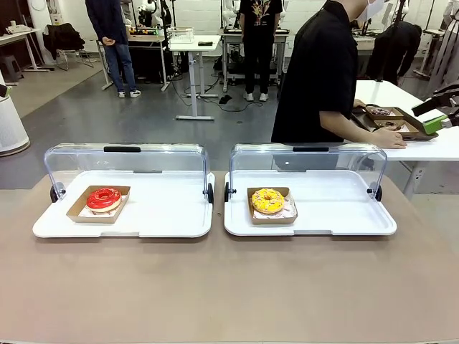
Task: Provide the desired donut to the person.
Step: Place the picked Paper togo box onto the Handle tray extended by the person.
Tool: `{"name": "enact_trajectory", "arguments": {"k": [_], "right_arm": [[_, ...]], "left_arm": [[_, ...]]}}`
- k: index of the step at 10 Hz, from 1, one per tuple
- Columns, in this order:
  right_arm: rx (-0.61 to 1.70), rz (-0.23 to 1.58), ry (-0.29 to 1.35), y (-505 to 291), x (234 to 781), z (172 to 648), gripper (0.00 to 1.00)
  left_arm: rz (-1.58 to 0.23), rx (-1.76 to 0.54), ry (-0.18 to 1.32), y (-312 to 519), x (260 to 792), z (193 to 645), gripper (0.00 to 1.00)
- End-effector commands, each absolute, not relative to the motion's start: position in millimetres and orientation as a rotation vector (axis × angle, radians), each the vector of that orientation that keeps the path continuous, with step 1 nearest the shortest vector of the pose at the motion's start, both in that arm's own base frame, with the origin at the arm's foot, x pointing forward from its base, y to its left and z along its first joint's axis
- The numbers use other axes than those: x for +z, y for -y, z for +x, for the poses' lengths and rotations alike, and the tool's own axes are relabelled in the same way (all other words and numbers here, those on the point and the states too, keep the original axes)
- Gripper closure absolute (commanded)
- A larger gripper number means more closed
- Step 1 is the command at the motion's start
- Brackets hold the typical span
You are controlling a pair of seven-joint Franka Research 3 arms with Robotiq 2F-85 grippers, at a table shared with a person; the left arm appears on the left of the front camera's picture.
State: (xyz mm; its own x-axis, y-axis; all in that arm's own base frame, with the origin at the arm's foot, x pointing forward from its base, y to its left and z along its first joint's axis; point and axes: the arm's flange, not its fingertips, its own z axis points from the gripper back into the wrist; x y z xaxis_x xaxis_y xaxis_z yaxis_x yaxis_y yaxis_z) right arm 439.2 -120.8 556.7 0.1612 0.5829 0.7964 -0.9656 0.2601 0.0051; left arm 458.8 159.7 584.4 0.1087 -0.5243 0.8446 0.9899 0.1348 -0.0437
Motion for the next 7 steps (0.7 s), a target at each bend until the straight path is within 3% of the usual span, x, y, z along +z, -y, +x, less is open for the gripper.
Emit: {"name": "enact_trajectory", "arguments": {"k": [1,7], "right_arm": [[1.221,0.611,0.791,120.5,556.5,438.5,0.00],[1.221,0.611,0.791,120.5,556.5,438.5,0.00]], "left_arm": [[-0.751,-1.284,0.798,-159.2,585.0,456.6,0.00],[-0.751,-1.284,0.798,-159.2,585.0,456.6,0.00]]}}
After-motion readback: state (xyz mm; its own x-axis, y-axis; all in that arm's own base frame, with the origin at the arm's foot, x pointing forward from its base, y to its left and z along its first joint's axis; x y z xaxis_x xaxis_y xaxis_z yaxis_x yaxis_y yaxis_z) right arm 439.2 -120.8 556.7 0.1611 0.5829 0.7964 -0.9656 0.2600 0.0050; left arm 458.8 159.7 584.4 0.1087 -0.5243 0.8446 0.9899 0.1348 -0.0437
